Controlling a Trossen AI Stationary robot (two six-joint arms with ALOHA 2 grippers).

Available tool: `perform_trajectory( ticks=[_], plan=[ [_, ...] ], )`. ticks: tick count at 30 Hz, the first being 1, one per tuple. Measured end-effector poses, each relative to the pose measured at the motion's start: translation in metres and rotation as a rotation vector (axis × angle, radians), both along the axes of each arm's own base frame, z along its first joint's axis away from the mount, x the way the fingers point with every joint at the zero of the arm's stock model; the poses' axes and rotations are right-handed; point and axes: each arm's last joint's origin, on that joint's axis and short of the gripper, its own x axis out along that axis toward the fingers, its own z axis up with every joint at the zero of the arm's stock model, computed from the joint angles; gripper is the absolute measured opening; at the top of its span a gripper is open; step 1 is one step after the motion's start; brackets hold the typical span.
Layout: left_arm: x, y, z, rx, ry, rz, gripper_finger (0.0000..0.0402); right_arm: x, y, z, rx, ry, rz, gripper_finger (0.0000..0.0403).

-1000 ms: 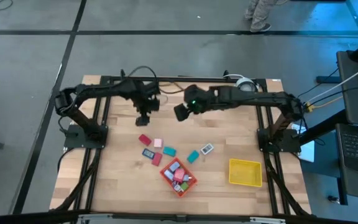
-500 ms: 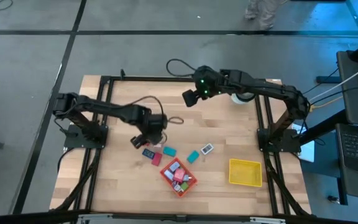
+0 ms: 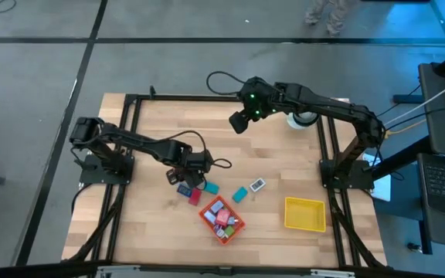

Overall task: Pick & Place Office items
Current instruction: Put the pink charger adapter into the orange bin

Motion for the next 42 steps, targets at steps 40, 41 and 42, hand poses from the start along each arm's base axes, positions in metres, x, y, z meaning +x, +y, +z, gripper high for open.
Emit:
perform_trajectory(
  ticks=[40,41,42],
  plan=[
    [0.021,-0.007,-0.067,-0.056,0.19,-0.13,0.0255,0.004,-0.016,0.009,-0.128,-0.094,0.006,0.0297],
    [0.021,-0.006,-0.067,-0.058,0.193,-0.12,0.0251,0.004,-0.017,0.009,-0.126,-0.094,0.006,0.0297],
    [0.021,-0.006,-0.067,-0.063,0.195,-0.11,0.0246,0.004,-0.017,0.009,-0.126,-0.094,0.006,0.0297]
  ],
)
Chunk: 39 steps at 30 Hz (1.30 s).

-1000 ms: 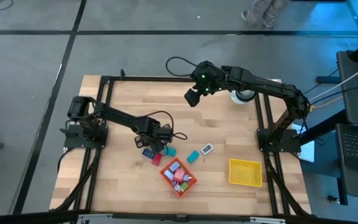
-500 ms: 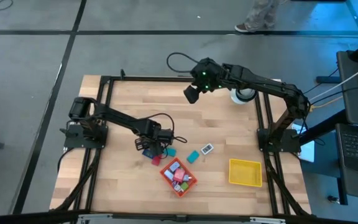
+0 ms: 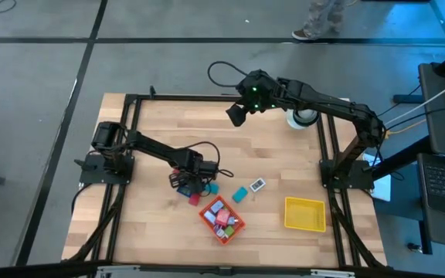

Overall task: Pick & Place Office items
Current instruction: Put the pink charger adapter into the orange bin

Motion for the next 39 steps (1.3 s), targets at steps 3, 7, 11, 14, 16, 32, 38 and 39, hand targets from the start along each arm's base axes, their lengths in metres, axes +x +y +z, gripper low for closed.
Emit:
perform_trajectory(
  ticks=[3,7,11,14,16,32,38,39],
  plan=[
    [0.0,0.003,-0.001,-0.01,0.006,0.039,0.0215,0.0,0.0,0.0,-0.002,0.0,0.001,0.0297],
    [0.0,0.008,-0.001,0.002,0.005,0.107,0.019,0.001,0.0,0.001,-0.004,-0.009,0.014,0.0297],
    [0.0,0.01,-0.001,-0.005,0.004,0.169,0.019,0.001,-0.001,0.001,-0.012,-0.016,0.009,0.0297],
    [0.0,0.01,0.001,0.011,-0.005,0.187,0.019,0.0,-0.005,0.002,-0.049,-0.014,-0.034,0.0297],
    [0.0,0.008,0.003,0.018,-0.014,0.193,0.019,-0.002,-0.013,0.005,-0.055,-0.026,-0.06,0.0297],
    [0.049,0.034,0.153,-0.227,-0.47,0.545,0.019,-0.095,-0.113,0.052,-0.216,0.184,-0.575,0.0297],
    [0.045,0.041,0.222,-0.338,-0.655,0.583,0.019,-0.131,-0.141,0.042,-0.1,0.233,-0.626,0.0297],
    [0.043,0.037,0.226,-0.388,-0.631,0.586,0.019,-0.134,-0.143,0.039,-0.085,0.241,-0.62,0.0297]
  ],
)
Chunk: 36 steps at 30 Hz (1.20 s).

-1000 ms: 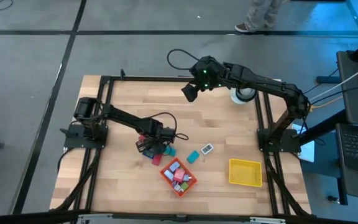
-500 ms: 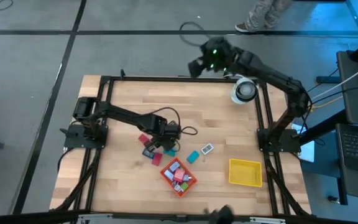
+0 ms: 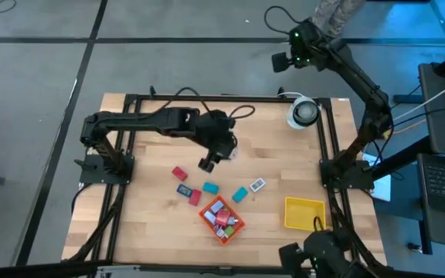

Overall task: Pick & Place Office items
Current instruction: Put the pink charger adapter into the orange bin

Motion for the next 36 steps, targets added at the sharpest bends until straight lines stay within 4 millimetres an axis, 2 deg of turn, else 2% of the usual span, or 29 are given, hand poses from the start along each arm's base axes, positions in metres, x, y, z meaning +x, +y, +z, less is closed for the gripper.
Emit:
perform_trajectory(
  ticks=[3,7,14,19,24,32,36],
  plan=[
    [0.0,-0.017,0.006,-0.147,-0.009,-0.057,0.019,-0.005,-0.005,-0.006,0.013,0.018,0.0,0.0297],
    [-0.002,-0.045,-0.004,-0.167,0.062,-0.083,0.019,-0.009,-0.01,-0.014,0.038,0.032,0.014,0.0297],
    [0.014,-0.077,-0.04,-0.245,0.182,-0.131,0.019,-0.012,-0.016,-0.019,0.037,0.032,0.045,0.0297],
    [0.029,-0.096,-0.088,-0.223,0.365,-0.148,0.019,-0.014,-0.017,-0.019,0.03,0.052,0.064,0.0297],
    [0.049,-0.113,-0.114,-0.248,0.329,-0.202,0.019,-0.014,-0.017,-0.019,0.028,0.067,0.079,0.0297],
    [0.06,-0.138,-0.126,-0.279,0.255,-0.266,0.019,-0.013,-0.016,-0.019,0.035,0.063,0.087,0.0297],
    [0.066,-0.144,-0.118,-0.299,0.152,-0.297,0.019,-0.012,-0.015,-0.019,0.046,0.041,0.085,0.0297]
  ],
)
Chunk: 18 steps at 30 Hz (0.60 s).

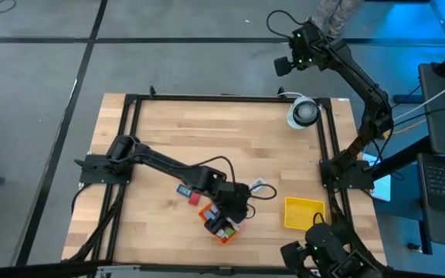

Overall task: Pick & Place Office items
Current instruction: Put the pink charger adapter into the orange bin

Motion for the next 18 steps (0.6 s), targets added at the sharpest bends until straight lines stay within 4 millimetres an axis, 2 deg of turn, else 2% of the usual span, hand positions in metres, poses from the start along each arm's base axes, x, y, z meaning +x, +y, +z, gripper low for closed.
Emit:
perform_trajectory(
  ticks=[4,11,18],
  plan=[
    [0.007,-0.003,-0.003,-0.018,-0.05,-0.002,0.019,0.002,0.002,0.0,0.002,-0.005,0.0,0.0297],
    [0.014,-0.006,-0.028,-0.039,0.006,-0.03,0.019,0.004,0.003,-0.001,0.011,-0.005,-0.001,0.0297],
    [0.013,-0.003,-0.038,-0.024,0.072,-0.027,0.019,0.004,0.003,-0.001,0.013,-0.006,-0.005,0.0297]
  ],
)
